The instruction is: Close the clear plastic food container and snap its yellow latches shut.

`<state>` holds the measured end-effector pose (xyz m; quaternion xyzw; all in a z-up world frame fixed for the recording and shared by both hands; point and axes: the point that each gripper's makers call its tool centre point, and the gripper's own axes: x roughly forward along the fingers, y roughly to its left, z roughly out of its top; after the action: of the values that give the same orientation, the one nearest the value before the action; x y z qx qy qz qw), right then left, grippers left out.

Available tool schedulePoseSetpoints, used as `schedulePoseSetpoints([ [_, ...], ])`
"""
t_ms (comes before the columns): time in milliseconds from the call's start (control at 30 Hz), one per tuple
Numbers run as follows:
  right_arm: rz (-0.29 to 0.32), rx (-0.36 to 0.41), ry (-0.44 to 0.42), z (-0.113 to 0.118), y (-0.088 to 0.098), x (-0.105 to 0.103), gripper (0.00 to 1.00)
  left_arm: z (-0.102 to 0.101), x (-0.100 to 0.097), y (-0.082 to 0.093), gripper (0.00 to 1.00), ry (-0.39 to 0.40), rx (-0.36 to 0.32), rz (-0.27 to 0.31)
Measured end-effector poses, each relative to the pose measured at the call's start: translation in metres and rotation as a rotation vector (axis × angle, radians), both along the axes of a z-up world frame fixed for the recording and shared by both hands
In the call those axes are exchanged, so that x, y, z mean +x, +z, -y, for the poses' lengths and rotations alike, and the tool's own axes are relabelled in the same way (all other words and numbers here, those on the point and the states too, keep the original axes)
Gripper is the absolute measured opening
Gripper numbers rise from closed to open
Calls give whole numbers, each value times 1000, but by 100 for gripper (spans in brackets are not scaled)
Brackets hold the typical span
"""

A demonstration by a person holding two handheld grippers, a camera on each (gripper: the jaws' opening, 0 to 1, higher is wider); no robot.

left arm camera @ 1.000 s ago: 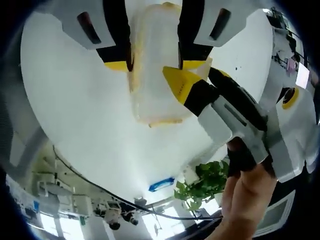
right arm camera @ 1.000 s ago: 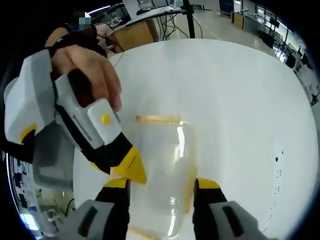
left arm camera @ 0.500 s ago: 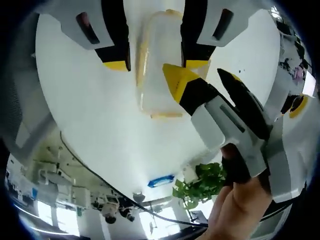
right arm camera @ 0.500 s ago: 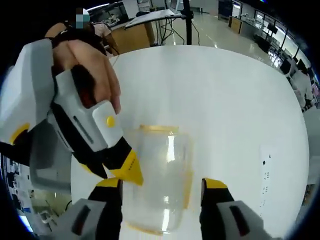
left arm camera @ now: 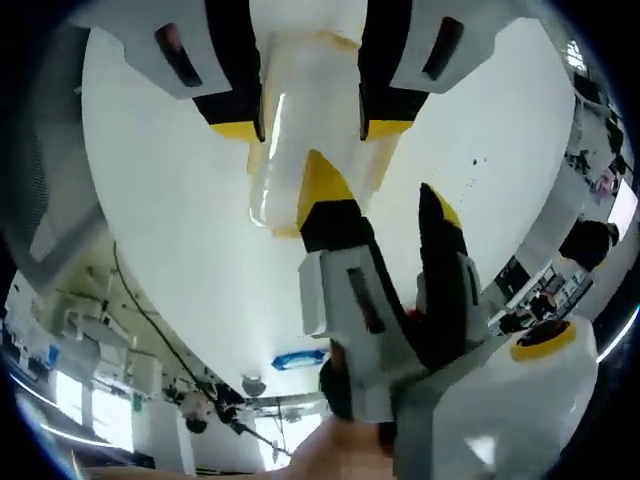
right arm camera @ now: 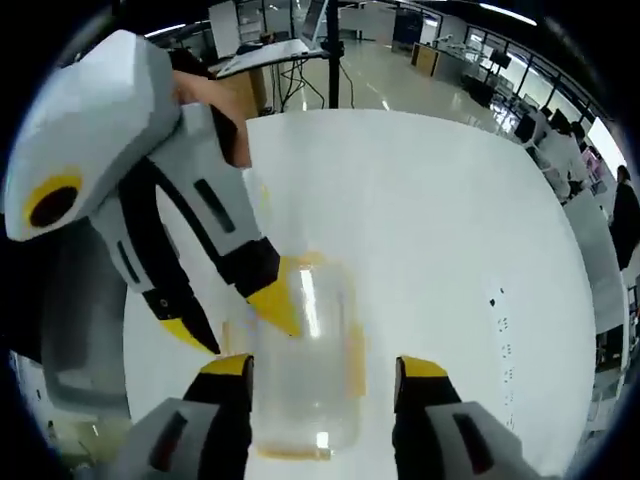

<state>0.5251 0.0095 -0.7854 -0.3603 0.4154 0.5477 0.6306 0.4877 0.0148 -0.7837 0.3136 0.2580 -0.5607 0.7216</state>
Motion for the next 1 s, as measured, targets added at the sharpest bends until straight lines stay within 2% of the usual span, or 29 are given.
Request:
schedulePoseSetpoints([
  [67,28,16,-38,1,0,1,57,-3,4,-1,35,33,-3,-31],
  [167,52,47,-105,3,0,-3,57,-9,9,0,33,48,-1,-33],
  [233,74,60,-154,5,-1,-5,57,-13,16,2,32,88,-11,-36],
  [333,65,94,-229,5,-3,-10,58,-18,24,4,32,133,-26,-40],
  [367,73,100,-229,4,-3,-11,58,-19,25,3,32,140,-23,-40],
  [433,90,114,-271,5,-4,-10,58,-27,32,0,35,210,-9,-43],
  [533,81,133,-278,3,-8,-14,55,-32,35,-5,39,230,-10,-60],
  [600,85,128,-300,5,-9,-12,56,-32,34,-7,39,235,-17,-82],
  [667,87,147,-323,3,-8,-10,56,-33,34,-6,40,246,-16,-79],
  [800,83,179,-425,5,-7,-9,56,-35,35,-5,40,285,-42,-89],
  [867,112,209,-497,7,-5,-6,56,-38,36,-7,41,320,-51,-99],
  [933,112,258,-577,8,-4,-6,57,-41,37,-9,44,356,-69,-109],
  [1000,130,267,-647,14,-5,-7,57,-43,40,-8,45,391,-103,-105],
])
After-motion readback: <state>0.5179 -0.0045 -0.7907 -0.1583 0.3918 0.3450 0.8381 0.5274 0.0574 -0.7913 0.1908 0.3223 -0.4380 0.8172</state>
